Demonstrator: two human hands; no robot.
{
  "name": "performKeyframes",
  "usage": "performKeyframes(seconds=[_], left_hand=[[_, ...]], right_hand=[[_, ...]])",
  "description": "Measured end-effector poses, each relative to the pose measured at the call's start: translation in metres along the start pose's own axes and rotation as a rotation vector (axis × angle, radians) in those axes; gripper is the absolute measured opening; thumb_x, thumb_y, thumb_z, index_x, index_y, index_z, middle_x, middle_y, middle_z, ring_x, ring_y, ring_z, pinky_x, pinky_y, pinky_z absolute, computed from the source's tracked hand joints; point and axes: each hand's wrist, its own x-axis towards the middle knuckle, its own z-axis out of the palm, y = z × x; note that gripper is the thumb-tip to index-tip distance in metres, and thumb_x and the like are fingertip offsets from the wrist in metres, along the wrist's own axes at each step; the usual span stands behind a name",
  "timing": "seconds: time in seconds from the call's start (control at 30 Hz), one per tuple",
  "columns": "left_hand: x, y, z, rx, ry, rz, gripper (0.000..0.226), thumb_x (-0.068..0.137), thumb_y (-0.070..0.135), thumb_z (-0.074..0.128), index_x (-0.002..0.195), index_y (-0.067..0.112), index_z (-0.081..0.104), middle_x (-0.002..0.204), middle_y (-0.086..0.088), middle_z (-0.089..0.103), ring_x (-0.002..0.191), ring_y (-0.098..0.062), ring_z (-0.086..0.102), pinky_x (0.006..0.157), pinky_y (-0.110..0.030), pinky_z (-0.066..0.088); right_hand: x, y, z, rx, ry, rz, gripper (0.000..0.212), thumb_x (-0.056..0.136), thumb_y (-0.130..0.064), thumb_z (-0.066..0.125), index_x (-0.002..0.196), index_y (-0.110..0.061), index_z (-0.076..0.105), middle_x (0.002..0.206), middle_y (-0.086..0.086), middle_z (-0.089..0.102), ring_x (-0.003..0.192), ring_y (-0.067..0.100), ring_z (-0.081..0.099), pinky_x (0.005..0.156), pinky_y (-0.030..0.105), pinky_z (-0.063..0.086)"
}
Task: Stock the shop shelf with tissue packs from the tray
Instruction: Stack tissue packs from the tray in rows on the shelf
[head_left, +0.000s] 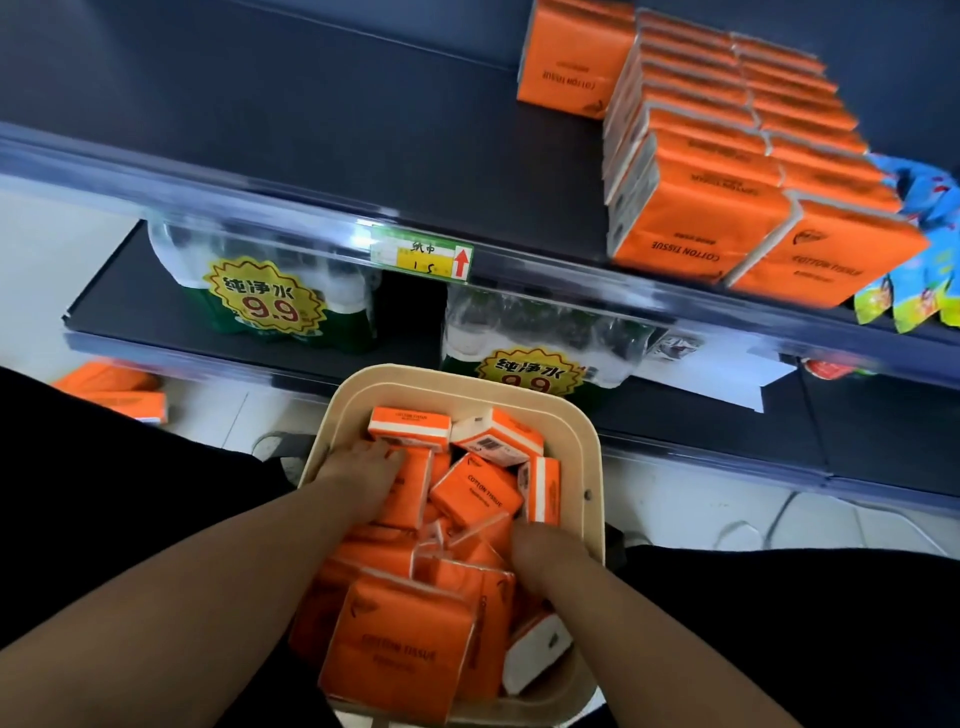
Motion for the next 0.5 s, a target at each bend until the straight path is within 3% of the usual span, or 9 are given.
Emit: performKeyframes(seconds=[0.1, 0.2, 0.3, 0.43, 0.5], left_hand=[[0.002, 0.001, 0.000, 0.023, 0.012, -0.006, 0.071, 0.086, 0.038, 0.060, 0.146, 0.021, 0.025, 0.149, -0.011, 0.028, 0.135, -0.030, 0.033, 0.110, -0.046, 0.030], [0.002, 0.002, -0.004, 0.085, 0.010, 0.006, 0.077, 0.077, 0.037, 0.072, 0.141, 0.021, 0.032, 0.147, -0.013, 0.024, 0.135, -0.031, 0.028, 0.112, -0.046, 0.025], [0.002, 0.003, -0.004, 0.057, 0.003, 0.019, 0.075, 0.076, 0.036, 0.074, 0.137, 0.023, 0.033, 0.146, -0.013, 0.025, 0.136, -0.031, 0.028, 0.111, -0.047, 0.027], [0.000, 0.002, -0.010, 0.012, -0.028, 0.048, 0.063, 0.081, 0.036, 0.069, 0.132, 0.021, 0.035, 0.138, -0.009, 0.046, 0.127, -0.027, 0.045, 0.103, -0.043, 0.035], [-0.001, -0.002, -0.015, 0.019, -0.046, 0.093, 0.052, 0.086, 0.038, 0.062, 0.129, 0.022, 0.038, 0.133, -0.008, 0.053, 0.119, -0.026, 0.052, 0.097, -0.040, 0.041]], right_hand=[[0.005, 0.004, 0.002, 0.219, -0.048, 0.061, 0.049, 0.101, -0.040, 0.023, 0.143, -0.017, 0.034, 0.139, 0.016, 0.049, 0.120, 0.029, 0.052, 0.102, 0.042, 0.041], [0.009, 0.007, 0.001, 0.272, -0.116, 0.041, 0.075, 0.097, -0.036, 0.044, 0.153, -0.019, -0.003, 0.147, 0.017, 0.040, 0.128, 0.030, 0.047, 0.106, 0.041, 0.040], [0.014, 0.010, -0.002, 0.316, -0.187, 0.043, 0.096, 0.092, -0.035, 0.056, 0.152, -0.016, -0.018, 0.149, 0.018, 0.038, 0.130, 0.031, 0.045, 0.106, 0.041, 0.040], [0.018, 0.014, -0.006, 0.441, -0.167, 0.078, 0.099, 0.082, -0.033, 0.067, 0.153, -0.018, 0.000, 0.144, 0.014, 0.042, 0.125, 0.029, 0.048, 0.098, 0.039, 0.046], [0.015, 0.011, -0.010, 0.386, -0.118, 0.039, 0.075, 0.082, -0.030, 0.068, 0.144, -0.017, 0.027, 0.136, 0.009, 0.049, 0.118, 0.026, 0.052, 0.093, 0.038, 0.047]])
